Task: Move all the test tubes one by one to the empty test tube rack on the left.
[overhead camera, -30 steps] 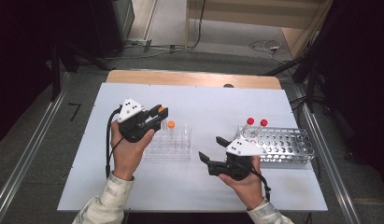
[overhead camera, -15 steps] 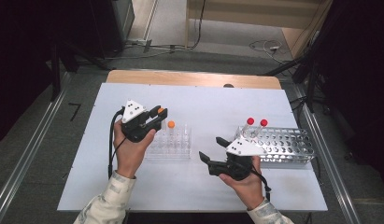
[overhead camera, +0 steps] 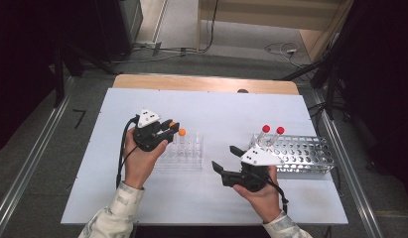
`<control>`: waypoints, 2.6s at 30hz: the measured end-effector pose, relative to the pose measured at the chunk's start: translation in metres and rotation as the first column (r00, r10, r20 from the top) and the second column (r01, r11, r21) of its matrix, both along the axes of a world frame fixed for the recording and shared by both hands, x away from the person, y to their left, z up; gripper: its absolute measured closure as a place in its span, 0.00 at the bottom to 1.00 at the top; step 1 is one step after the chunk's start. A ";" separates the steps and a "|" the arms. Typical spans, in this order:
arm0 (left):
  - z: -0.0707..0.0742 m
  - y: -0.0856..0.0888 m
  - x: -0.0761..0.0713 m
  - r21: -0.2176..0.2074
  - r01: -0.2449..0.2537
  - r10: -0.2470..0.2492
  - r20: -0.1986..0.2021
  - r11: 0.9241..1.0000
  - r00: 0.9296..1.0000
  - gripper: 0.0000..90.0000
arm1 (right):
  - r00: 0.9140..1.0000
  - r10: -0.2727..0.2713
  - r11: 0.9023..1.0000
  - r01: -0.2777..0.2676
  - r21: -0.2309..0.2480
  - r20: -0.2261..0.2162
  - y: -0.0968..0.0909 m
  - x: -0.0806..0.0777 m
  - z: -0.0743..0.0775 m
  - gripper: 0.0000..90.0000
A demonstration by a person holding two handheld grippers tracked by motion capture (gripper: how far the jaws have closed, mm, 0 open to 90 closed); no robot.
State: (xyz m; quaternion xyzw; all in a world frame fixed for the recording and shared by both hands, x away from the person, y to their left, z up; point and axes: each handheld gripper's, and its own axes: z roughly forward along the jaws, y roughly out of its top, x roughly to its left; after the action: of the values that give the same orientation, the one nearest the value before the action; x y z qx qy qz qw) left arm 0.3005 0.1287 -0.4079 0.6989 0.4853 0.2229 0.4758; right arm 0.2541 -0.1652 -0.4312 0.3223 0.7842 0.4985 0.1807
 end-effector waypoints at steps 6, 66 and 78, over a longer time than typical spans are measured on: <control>0.001 0.001 0.000 -0.008 0.000 0.000 -0.008 1.000 1.000 0.72 | 1.000 -0.001 1.000 0.001 -0.001 0.001 0.000 0.000 0.000 0.24; 0.009 0.011 -0.002 -0.112 -0.062 0.066 0.030 0.992 0.997 0.24 | 0.915 -0.404 0.915 0.404 -0.001 0.004 -0.128 0.052 -0.009 0.25; 0.009 0.010 -0.002 -0.114 -0.056 0.059 0.027 0.992 0.998 0.24 | 0.904 -0.428 0.904 0.428 -0.025 -0.002 -0.128 0.065 -0.016 0.38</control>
State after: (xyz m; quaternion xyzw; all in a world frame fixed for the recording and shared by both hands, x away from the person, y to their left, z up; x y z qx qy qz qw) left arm 0.2982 0.1387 -0.3993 0.6530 0.5099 0.2190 0.5154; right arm 0.3194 -0.2928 -0.4470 0.4859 0.7010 0.4361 0.2867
